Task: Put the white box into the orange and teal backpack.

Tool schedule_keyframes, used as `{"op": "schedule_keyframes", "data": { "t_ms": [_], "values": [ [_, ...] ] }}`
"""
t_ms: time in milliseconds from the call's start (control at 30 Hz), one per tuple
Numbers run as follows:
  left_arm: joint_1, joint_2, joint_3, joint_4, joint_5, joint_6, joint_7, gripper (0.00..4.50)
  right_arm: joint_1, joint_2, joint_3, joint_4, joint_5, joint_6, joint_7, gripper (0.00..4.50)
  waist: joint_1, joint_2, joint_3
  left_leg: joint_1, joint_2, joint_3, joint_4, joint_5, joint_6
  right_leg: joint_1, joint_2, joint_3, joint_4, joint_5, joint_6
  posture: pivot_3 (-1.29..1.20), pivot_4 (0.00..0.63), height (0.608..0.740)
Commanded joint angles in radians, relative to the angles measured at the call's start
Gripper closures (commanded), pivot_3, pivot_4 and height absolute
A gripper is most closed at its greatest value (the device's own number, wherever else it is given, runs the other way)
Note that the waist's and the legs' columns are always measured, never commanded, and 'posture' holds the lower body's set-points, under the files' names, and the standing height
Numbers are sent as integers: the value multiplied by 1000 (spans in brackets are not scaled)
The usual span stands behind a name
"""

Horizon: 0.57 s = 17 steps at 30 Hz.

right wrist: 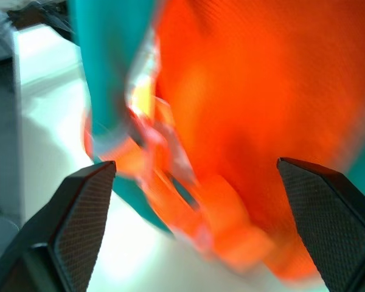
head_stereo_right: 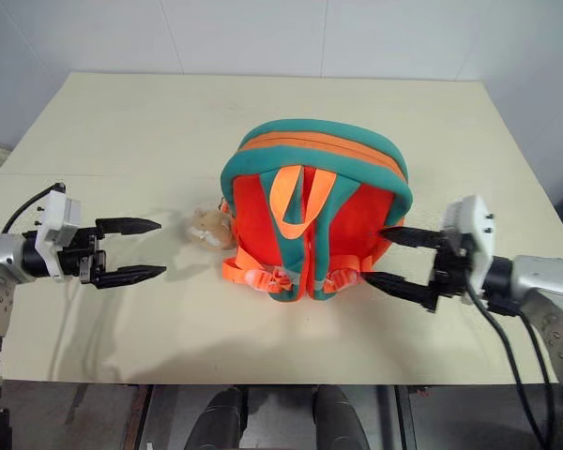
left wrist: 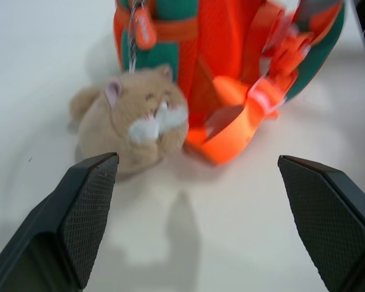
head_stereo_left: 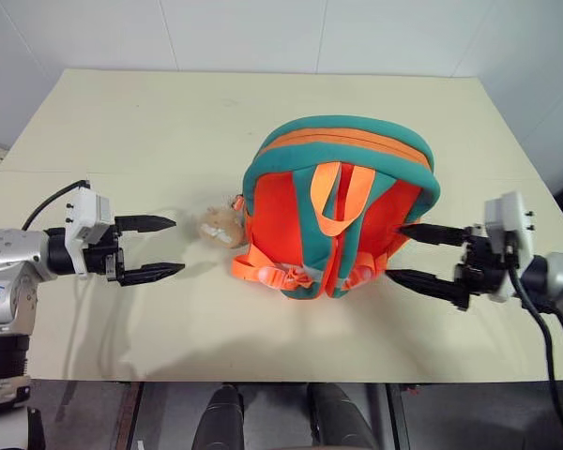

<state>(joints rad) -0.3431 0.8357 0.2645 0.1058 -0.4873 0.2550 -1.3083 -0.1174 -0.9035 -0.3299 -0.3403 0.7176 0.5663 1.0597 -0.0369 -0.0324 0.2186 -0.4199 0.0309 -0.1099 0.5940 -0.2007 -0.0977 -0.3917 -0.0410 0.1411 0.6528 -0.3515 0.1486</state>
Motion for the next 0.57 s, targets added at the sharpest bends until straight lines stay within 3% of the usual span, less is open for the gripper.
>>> {"op": "schedule_keyframes", "data": {
  "t_ms": [33,333,567],
  "values": [
    [65,-33,18,-23,0,-79,16,45,44,-20,3,74,-121,-178,81,32,-2,0,0,0,0,0,0,0,0,0,0,0,0,0,0,0,150,740],
    [102,-28,33,-65,-21,-105,31,45,-88,-22,6,352,-203,-357,169,32,-12,0,0,1,0,2,2,1,0,1,0,2,0,2,1,0,150,740],
    [141,-9,34,-110,-25,-86,33,45,-104,16,49,340,-205,-332,145,32,-17,0,0,1,0,1,0,1,0,1,0,2,0,2,1,0,150,740]
  ]
}}
